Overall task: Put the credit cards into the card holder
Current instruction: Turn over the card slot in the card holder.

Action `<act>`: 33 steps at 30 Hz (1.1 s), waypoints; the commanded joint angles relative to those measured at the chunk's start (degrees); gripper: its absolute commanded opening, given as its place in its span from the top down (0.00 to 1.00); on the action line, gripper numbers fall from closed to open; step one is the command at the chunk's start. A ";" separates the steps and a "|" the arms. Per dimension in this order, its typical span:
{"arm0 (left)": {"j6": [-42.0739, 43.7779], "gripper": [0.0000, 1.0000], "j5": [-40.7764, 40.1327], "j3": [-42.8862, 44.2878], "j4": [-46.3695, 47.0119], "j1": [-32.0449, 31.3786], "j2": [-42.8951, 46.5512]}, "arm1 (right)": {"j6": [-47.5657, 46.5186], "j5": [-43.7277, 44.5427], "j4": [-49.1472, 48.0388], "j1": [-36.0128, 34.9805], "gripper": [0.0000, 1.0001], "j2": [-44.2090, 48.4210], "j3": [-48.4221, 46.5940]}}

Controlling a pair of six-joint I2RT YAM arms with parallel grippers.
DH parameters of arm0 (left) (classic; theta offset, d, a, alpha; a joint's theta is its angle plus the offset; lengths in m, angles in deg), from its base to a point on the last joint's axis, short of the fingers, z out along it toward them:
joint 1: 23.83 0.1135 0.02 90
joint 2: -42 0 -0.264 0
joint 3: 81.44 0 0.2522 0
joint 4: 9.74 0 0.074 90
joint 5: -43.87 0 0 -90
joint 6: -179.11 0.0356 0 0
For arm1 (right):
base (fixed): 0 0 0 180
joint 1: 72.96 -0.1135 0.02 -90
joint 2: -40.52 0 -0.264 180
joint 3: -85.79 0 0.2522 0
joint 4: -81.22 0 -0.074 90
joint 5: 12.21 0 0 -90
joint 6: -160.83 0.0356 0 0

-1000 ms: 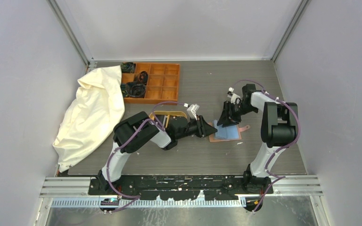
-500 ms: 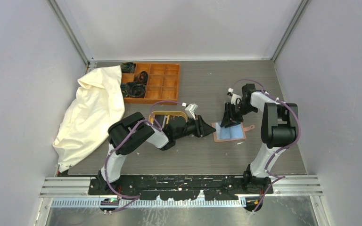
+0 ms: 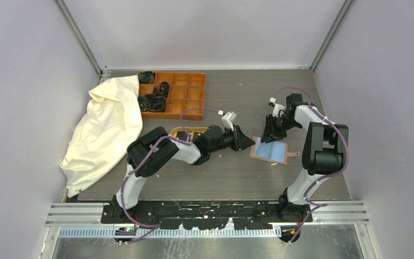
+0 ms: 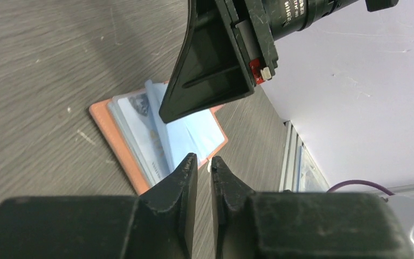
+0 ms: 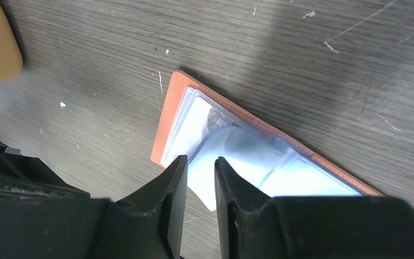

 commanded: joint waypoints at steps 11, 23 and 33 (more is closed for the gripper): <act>13.32 0.92 -4.08 16.48 -23.62 -0.89 -5.67 | -1.31 -1.98 1.66 2.17 0.71 2.54 -1.99; 14.63 0.92 -0.73 24.43 -28.37 -2.33 -10.30 | -1.45 -3.38 1.94 2.70 0.71 3.29 -2.08; 14.74 0.90 2.36 26.63 -27.86 -3.08 -11.71 | -3.51 -9.04 3.04 7.31 0.57 8.78 -2.70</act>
